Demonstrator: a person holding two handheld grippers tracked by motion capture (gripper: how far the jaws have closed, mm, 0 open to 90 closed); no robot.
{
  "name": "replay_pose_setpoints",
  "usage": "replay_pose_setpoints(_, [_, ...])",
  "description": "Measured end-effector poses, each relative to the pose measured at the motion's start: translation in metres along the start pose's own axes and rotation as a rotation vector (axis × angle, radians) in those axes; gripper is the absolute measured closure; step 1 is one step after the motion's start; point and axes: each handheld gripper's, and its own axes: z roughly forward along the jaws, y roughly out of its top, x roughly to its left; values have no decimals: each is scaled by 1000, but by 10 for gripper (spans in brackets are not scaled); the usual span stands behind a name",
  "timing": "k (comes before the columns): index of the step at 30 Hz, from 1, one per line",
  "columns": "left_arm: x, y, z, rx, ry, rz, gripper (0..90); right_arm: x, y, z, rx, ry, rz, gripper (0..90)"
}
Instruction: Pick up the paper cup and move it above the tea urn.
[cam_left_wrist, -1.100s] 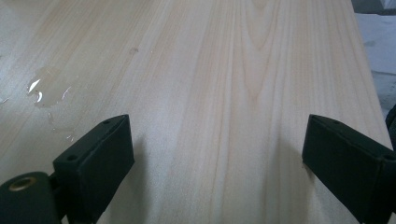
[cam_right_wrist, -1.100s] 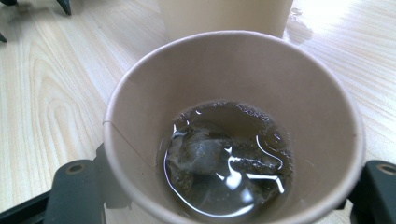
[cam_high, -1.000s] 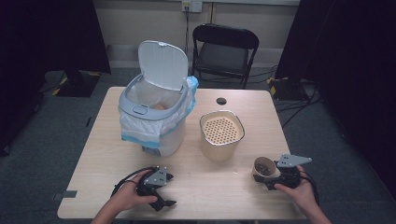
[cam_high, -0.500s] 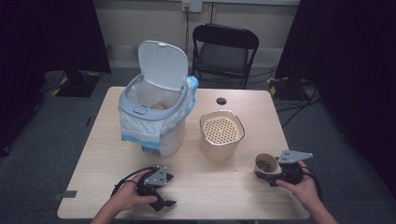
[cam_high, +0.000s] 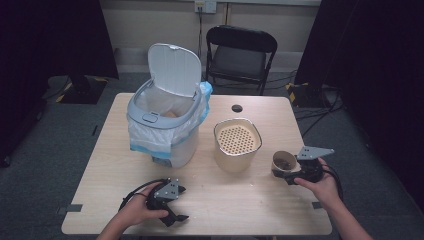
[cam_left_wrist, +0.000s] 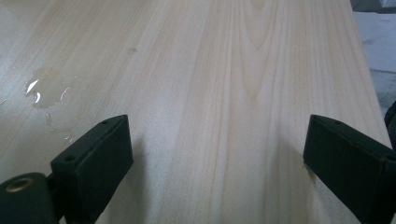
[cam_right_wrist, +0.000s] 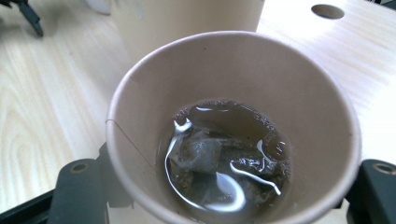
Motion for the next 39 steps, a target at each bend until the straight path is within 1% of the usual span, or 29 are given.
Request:
replay_pose_setpoints(6, [0,0,0,7,-3,2,65,-10,11,8,-3,2,-2,276])
replay_pose_setpoints(7, [0,0,0,8,-1,2,64,-12,13,9,3,-2,-3,276])
replay_pose_setpoints(9, [0,0,0,9,-4,5,63,-16,18,11,-5,-2,-5,276])
replay_pose_setpoints(14, [0,1,0,15,-7,10,59,-26,27,14,-11,-20,-11,276])
replay_pose_setpoints(16, [0,1,0,14,-7,9,59,-30,31,15,-20,-19,-9,277])
replay_pose_setpoints(28, [0,1,0,14,-7,9,59,-56,51,20,-27,-55,-9,278])
replay_pose_setpoints(33, [0,0,1,13,-9,15,45,-64,61,25,-16,-68,-21,278])
replay_pose_setpoints(34, [0,0,1,5,-8,14,44,-65,63,25,-17,-69,-22,278])
replay_pose_setpoints(37, [0,0,1,9,-6,19,37,-69,69,28,-19,-77,-30,279])
replay_pose_setpoints(39, [0,1,1,18,-18,25,29,-71,71,30,-20,-80,-30,279])
